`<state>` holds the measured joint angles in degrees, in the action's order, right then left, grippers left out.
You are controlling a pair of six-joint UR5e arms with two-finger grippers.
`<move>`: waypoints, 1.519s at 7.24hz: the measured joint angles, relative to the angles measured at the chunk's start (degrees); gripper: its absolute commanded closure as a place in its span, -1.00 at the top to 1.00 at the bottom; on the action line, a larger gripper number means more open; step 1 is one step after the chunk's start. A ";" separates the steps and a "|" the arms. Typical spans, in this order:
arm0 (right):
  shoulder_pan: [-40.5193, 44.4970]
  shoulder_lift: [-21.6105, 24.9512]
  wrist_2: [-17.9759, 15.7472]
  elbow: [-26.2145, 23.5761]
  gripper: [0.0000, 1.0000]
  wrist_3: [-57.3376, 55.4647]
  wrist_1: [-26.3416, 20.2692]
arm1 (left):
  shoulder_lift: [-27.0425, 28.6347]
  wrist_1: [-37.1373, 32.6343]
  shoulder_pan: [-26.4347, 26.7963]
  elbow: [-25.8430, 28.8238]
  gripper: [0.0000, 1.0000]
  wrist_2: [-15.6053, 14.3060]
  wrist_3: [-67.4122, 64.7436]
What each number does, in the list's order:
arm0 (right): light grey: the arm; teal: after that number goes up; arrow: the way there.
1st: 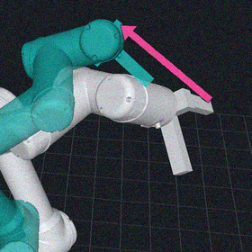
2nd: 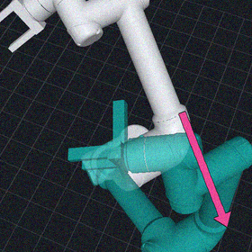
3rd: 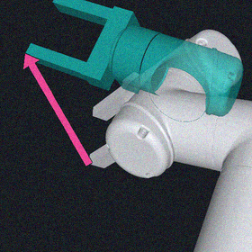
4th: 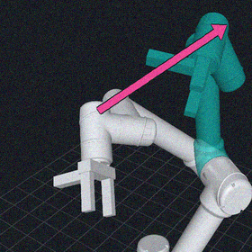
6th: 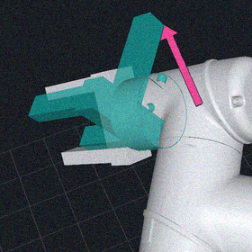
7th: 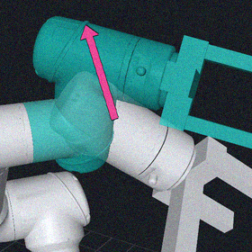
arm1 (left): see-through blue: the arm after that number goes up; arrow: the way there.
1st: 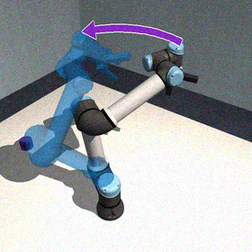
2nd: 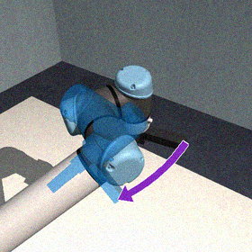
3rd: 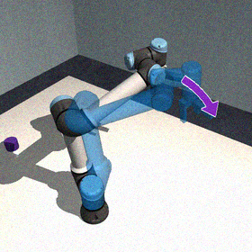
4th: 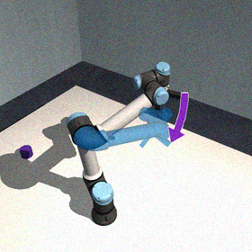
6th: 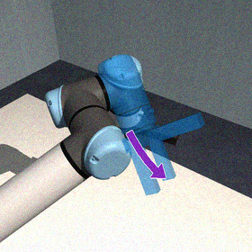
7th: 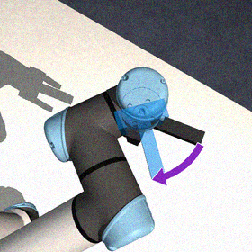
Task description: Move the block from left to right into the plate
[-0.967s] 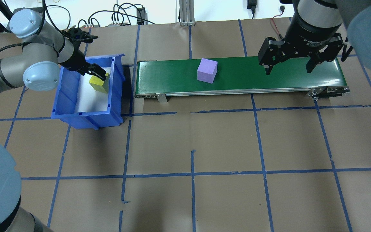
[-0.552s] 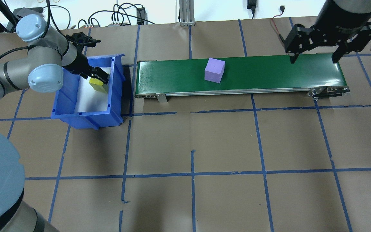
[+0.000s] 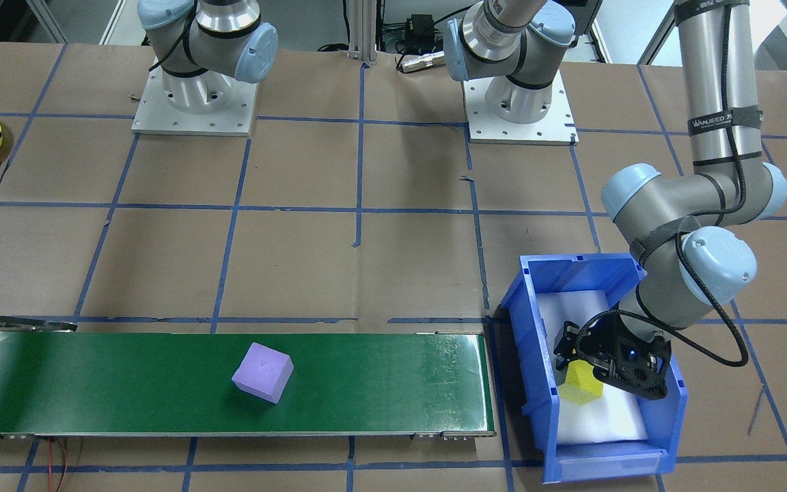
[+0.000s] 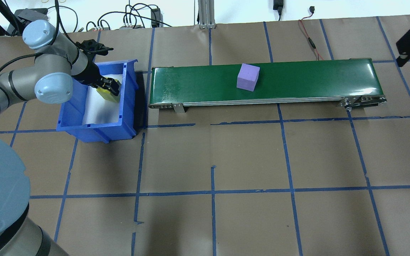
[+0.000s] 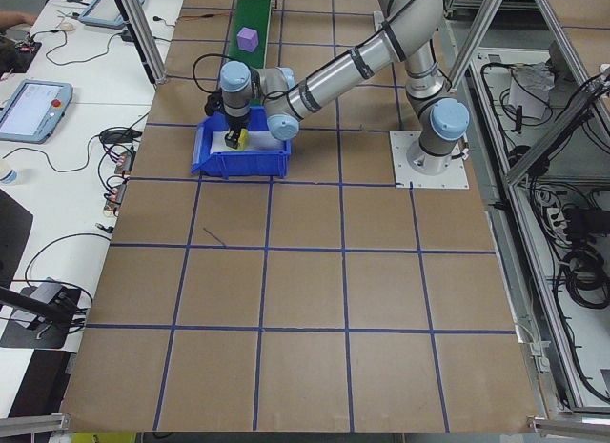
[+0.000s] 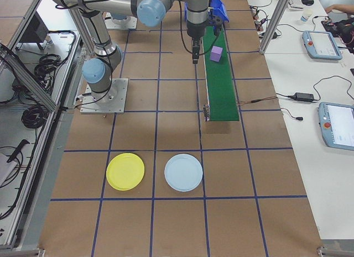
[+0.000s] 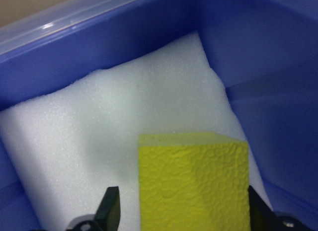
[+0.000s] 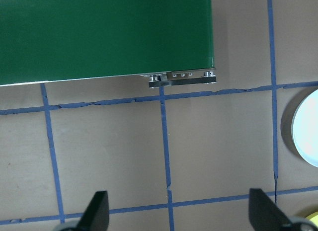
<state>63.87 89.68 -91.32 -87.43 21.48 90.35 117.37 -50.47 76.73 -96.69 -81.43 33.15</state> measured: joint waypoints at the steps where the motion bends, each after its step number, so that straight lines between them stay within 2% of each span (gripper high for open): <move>1: -3.27 -2.11 1.31 0.19 0.97 2.38 0.65 | -1.04 0.13 0.00 0.47 -0.16 0.01 -0.08; 3: -5.54 -9.15 4.36 0.34 0.95 4.34 5.28 | -8.49 0.32 0.34 1.10 -0.15 0.72 0.23; 5: -5.82 -18.04 11.67 1.26 0.96 4.70 11.36 | -16.98 -0.88 1.88 1.75 -0.16 6.06 0.16; 6: -5.84 -21.45 15.46 1.71 0.96 4.66 12.96 | -18.97 -1.85 4.50 1.82 -0.18 7.55 -1.70; 7: -5.86 -24.18 18.84 1.85 0.96 4.58 14.70 | -19.20 -2.23 8.11 1.63 -0.27 7.71 -5.50; 8: -5.85 -26.10 21.24 1.77 0.96 4.48 16.10 | -17.93 -2.21 11.88 1.09 -0.30 6.63 -9.60; 10: -5.48 -26.94 22.71 0.83 0.96 4.81 16.97 | -11.74 1.48 17.99 0.16 -0.30 1.82 -14.67; 11: -5.03 -26.64 22.81 0.19 0.95 4.92 17.22 | -7.81 3.79 19.34 0.01 -0.23 0.49 -15.78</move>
<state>58.84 63.04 -68.51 -87.24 26.39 107.57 109.55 -46.68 96.06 -96.68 -80.94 17.37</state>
